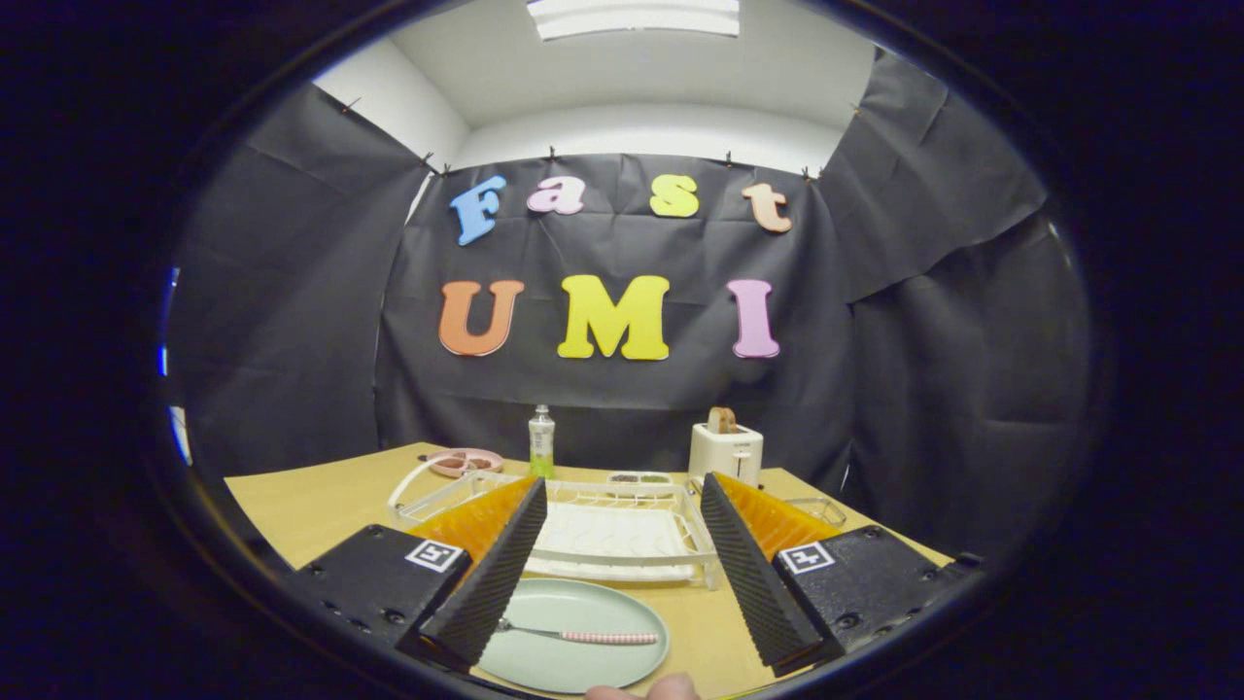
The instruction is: Take the plate from the dish rack, then take the spoon from the basket and place it into the plate.
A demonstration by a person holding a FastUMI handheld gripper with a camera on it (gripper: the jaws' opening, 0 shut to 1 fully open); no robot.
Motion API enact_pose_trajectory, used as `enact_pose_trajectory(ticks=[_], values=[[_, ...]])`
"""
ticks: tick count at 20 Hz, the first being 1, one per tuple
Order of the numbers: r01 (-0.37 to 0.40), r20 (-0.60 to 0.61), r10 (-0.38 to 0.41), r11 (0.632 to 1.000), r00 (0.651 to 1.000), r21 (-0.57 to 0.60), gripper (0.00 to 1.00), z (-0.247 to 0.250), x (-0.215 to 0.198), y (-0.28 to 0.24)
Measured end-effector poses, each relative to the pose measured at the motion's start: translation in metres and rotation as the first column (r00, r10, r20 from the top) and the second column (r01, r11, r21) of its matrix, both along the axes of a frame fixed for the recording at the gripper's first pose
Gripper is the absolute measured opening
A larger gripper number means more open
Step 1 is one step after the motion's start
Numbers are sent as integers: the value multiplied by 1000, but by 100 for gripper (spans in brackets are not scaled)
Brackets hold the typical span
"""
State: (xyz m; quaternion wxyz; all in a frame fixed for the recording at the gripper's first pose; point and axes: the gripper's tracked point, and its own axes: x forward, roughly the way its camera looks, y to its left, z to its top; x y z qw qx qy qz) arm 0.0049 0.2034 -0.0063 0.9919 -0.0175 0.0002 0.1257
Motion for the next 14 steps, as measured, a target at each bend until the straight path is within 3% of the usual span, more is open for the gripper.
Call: enact_pose_trajectory(ticks=[7,14], values=[[5,-10,-4,999,1000,35,100,-7,-11,7],[-9,-2,9,1000,1000,-21,100,-5,-15,19]])
